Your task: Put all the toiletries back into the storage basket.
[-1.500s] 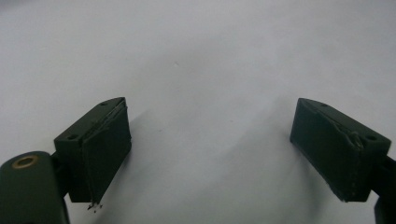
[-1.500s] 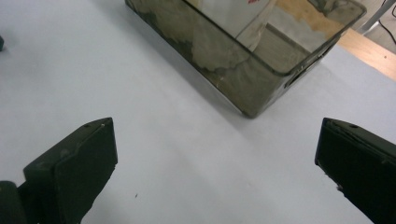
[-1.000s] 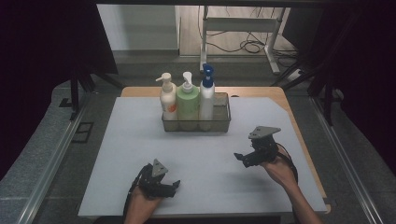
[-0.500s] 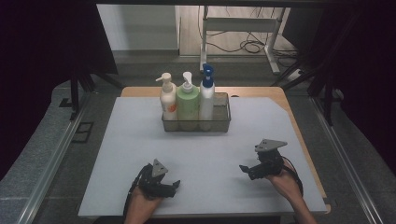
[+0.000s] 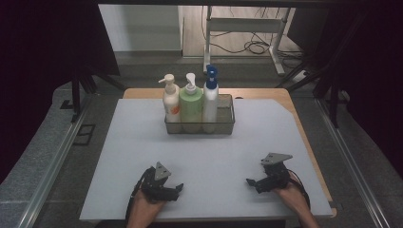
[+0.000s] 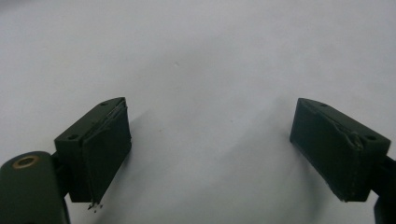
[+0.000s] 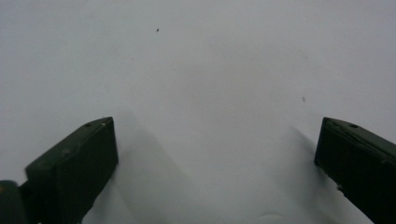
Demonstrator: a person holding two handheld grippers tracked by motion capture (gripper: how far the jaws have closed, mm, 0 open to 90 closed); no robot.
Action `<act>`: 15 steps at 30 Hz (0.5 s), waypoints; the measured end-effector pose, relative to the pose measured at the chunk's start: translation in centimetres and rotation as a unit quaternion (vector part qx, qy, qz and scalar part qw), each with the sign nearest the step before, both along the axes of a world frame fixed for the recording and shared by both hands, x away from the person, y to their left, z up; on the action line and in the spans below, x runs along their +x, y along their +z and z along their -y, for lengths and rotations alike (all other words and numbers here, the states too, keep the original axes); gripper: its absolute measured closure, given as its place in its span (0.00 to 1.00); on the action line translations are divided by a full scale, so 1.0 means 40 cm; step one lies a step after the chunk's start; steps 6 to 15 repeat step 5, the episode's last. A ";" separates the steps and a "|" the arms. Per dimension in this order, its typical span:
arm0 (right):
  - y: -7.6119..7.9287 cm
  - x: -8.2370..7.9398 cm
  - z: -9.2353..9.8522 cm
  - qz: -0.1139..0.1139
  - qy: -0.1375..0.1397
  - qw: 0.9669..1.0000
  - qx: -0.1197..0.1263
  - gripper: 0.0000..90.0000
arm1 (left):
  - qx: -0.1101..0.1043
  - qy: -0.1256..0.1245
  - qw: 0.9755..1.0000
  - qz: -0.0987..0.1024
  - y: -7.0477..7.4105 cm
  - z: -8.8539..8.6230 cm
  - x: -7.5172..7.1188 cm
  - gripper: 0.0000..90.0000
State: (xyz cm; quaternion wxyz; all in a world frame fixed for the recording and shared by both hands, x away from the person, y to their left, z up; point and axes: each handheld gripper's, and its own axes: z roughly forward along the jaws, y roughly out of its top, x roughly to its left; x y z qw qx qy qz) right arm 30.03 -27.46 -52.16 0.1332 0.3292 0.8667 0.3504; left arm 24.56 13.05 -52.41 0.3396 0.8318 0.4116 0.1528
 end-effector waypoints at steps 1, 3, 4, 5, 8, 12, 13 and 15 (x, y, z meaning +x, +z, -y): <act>0.001 -0.001 0.001 -0.002 -0.001 1.000 0.001 0.00 | 0.000 0.000 1.000 0.000 0.000 0.000 0.000 0.13; -0.002 -0.001 -0.001 0.000 -0.001 1.000 -0.002 0.00 | 0.000 0.000 1.000 0.000 0.000 0.000 0.000 0.13; -0.002 -0.002 -0.001 0.002 -0.001 1.000 -0.004 0.00 | 0.000 0.000 1.000 0.000 0.000 0.000 0.000 0.13; -0.003 -0.002 0.000 0.001 0.000 1.000 -0.003 0.00 | 0.000 0.000 1.000 0.000 0.000 0.000 0.000 0.13; -0.003 -0.002 0.000 0.001 0.000 1.000 -0.003 0.00 | 0.000 0.000 1.000 0.000 0.000 0.000 0.000 0.13; -0.003 -0.002 0.000 0.001 0.000 1.000 -0.003 0.00 | 0.000 0.000 1.000 0.000 0.000 0.000 0.000 0.13; -0.003 -0.002 0.000 0.001 0.000 1.000 -0.003 0.00 | 0.000 0.000 1.000 0.000 0.000 0.000 0.000 0.13; -0.003 -0.002 0.000 0.001 0.000 1.000 -0.003 0.00 | 0.000 0.000 1.000 0.000 0.000 0.000 0.000 0.13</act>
